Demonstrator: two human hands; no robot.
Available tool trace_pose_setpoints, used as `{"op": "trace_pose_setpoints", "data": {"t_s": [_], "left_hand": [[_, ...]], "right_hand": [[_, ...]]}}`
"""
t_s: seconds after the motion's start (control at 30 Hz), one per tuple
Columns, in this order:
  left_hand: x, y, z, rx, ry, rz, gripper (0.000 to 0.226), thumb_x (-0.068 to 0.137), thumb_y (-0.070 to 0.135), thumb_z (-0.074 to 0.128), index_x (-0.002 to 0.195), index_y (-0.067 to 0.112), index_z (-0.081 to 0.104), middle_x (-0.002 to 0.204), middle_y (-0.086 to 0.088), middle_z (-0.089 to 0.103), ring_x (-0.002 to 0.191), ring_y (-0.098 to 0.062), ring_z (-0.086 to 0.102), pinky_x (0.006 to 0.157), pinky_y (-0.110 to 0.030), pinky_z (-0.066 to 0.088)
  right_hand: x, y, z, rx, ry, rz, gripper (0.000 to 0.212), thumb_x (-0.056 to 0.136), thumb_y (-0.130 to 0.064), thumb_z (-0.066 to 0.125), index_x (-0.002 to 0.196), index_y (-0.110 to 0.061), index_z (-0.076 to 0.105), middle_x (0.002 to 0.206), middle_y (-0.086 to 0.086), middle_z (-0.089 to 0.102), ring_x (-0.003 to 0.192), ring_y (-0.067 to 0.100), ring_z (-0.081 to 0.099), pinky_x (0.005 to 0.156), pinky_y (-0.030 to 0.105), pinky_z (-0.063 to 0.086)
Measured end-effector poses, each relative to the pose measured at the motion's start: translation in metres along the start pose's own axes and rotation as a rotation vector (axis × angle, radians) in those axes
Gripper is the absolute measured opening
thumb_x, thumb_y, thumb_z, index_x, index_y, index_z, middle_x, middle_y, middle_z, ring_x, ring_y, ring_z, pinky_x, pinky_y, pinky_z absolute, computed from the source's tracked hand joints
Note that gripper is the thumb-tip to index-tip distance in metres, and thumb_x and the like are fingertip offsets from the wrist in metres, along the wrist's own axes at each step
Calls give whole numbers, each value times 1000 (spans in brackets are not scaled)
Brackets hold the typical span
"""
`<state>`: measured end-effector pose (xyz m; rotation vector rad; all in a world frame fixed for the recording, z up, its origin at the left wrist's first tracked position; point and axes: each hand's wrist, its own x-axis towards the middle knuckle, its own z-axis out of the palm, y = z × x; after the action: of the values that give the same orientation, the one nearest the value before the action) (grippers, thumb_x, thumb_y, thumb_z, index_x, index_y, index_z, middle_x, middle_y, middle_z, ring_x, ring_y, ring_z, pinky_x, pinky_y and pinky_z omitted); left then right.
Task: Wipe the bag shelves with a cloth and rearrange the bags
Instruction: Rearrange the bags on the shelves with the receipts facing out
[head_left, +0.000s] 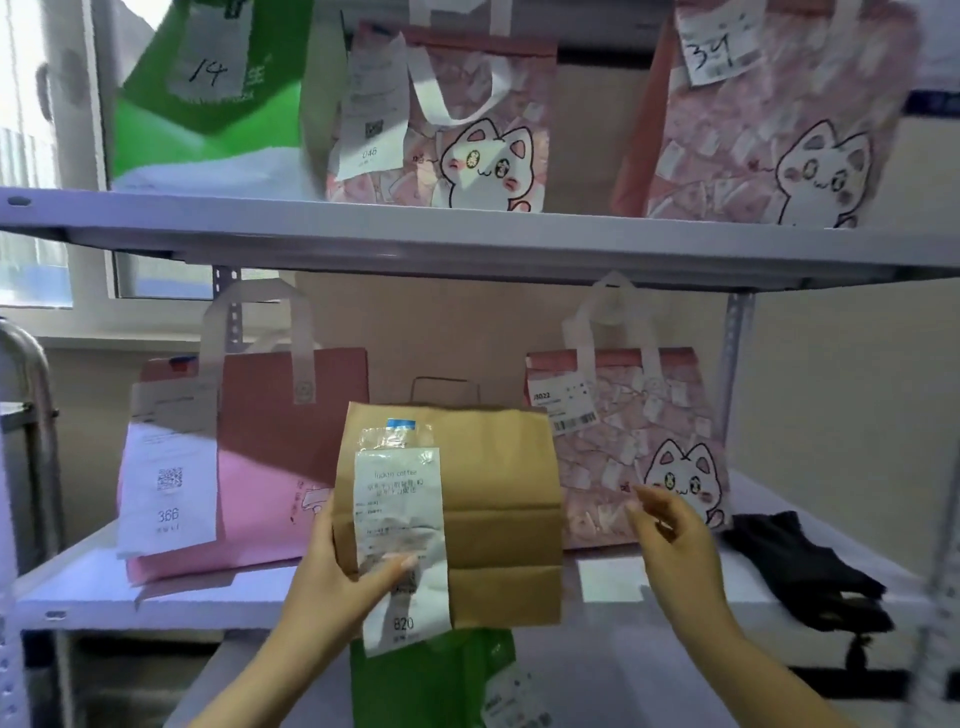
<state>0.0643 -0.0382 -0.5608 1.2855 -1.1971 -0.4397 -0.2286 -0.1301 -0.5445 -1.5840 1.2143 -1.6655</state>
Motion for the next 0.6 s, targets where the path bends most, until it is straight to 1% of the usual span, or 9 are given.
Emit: {"op": "trace_pose_setpoints", "data": {"t_s": [0.07,0.13,0.2,0.27,0.33,0.4,0.43,0.5,0.6], "left_hand": [[-1,-5,2,-16,9,-17,80,64,23,86,129,32,40,107,9,68,90,-7,68,79,-40,56],[-1,-8,4,-29,18,-23,83,60,28,88,128,36,41,106,8,69,91,-9,69,83,-44,55],[-2,-10,9,-36,32,-21,88,53,37,88,128,38,41,108,8,69,93,-10,68,84,-44,55],[-4,-10,15,-37,48,-15,88,57,33,89,130,36,41,112,9,67,97,-12,66,86,-43,53],[-6,-12,18,-6,61,-1,90,59,34,88,134,34,38,117,10,62,102,-13,61,88,-41,50],[-9,-14,18,14,63,0,99,51,49,86,135,37,36,121,14,59,106,-13,59,92,-44,49],[-10,-16,17,28,64,-2,101,47,54,83,135,39,37,121,15,59,108,-12,60,93,-45,49],[-10,-19,17,39,65,2,99,45,55,82,133,39,38,122,15,60,108,-11,60,93,-46,50],[-9,-21,20,47,69,-1,87,58,37,88,132,37,41,119,15,62,107,-9,60,91,-41,50]], "right_hand": [[23,14,-20,-73,93,19,26,91,-22,59,117,-20,57,117,-1,57,109,17,53,89,34,45],[51,25,-40,-108,173,39,29,91,-24,58,120,-18,53,120,5,57,110,25,55,91,43,49],[79,31,-54,-130,173,102,36,91,-28,59,124,-16,50,120,9,59,109,30,58,91,49,50],[102,40,-59,-169,133,192,48,89,-32,60,131,-14,45,123,12,59,110,32,57,94,50,48],[117,47,-57,-194,146,249,59,88,-33,60,138,-13,38,125,15,59,111,34,57,95,48,47],[127,51,-56,-180,206,263,65,86,-37,60,141,-14,34,127,16,58,109,34,57,93,47,48],[131,51,-56,-172,219,275,66,86,-37,61,141,-14,34,128,16,56,108,35,58,92,47,49],[142,51,-56,-144,182,308,63,86,-37,60,139,-12,38,129,18,56,108,36,58,93,47,48],[152,49,-56,-58,79,369,47,89,-31,57,128,-6,51,119,20,61,101,34,59,91,45,49]]}}
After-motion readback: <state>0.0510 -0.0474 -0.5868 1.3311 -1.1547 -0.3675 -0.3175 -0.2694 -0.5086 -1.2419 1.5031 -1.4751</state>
